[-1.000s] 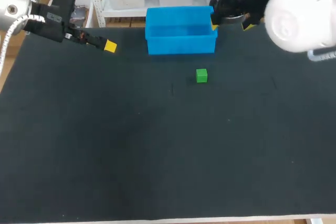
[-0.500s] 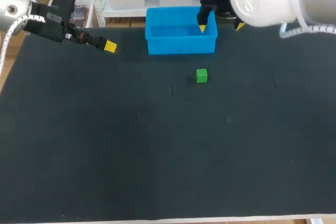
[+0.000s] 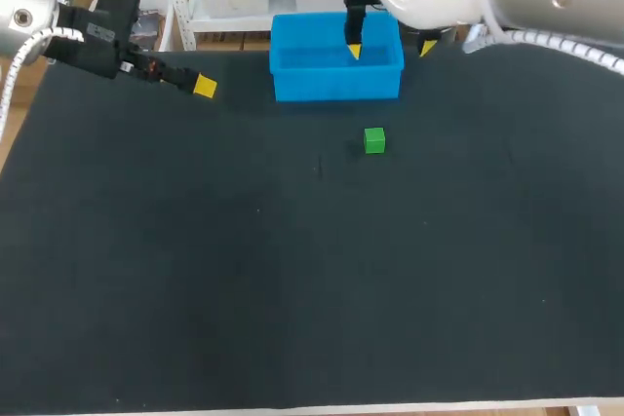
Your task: Use the left arm to pick the red cube and place it into the blue plastic box first, then use the right arm to grasp the green cube and put it into the same blue plastic box after the first action is fully finished.
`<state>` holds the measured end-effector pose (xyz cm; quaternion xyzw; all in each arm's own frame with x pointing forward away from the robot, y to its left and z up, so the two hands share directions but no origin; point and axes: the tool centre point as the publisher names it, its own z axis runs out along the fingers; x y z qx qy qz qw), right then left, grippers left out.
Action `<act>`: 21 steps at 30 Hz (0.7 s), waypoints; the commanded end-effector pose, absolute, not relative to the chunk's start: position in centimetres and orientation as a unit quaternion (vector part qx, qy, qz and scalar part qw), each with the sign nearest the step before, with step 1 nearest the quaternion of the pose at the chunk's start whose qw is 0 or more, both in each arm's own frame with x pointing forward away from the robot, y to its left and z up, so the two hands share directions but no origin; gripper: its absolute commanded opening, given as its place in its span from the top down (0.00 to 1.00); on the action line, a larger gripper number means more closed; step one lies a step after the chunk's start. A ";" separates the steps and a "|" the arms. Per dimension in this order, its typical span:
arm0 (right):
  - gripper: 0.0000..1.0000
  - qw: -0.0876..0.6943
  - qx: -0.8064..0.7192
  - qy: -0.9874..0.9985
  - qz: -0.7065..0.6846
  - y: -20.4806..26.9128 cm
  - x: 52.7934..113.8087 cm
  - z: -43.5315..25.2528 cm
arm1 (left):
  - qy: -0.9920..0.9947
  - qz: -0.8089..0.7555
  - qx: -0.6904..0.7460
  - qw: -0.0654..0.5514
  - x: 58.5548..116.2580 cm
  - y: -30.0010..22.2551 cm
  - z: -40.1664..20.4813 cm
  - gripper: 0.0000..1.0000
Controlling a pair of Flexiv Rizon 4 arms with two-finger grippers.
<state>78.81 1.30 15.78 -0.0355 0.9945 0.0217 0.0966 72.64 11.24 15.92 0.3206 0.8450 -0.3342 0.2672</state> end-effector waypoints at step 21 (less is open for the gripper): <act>0.00 0.064 -0.049 0.997 -0.014 2.7 79.2 10.8 | 0.844 -0.336 0.321 0.270 72.6 11.3 15.8 0.00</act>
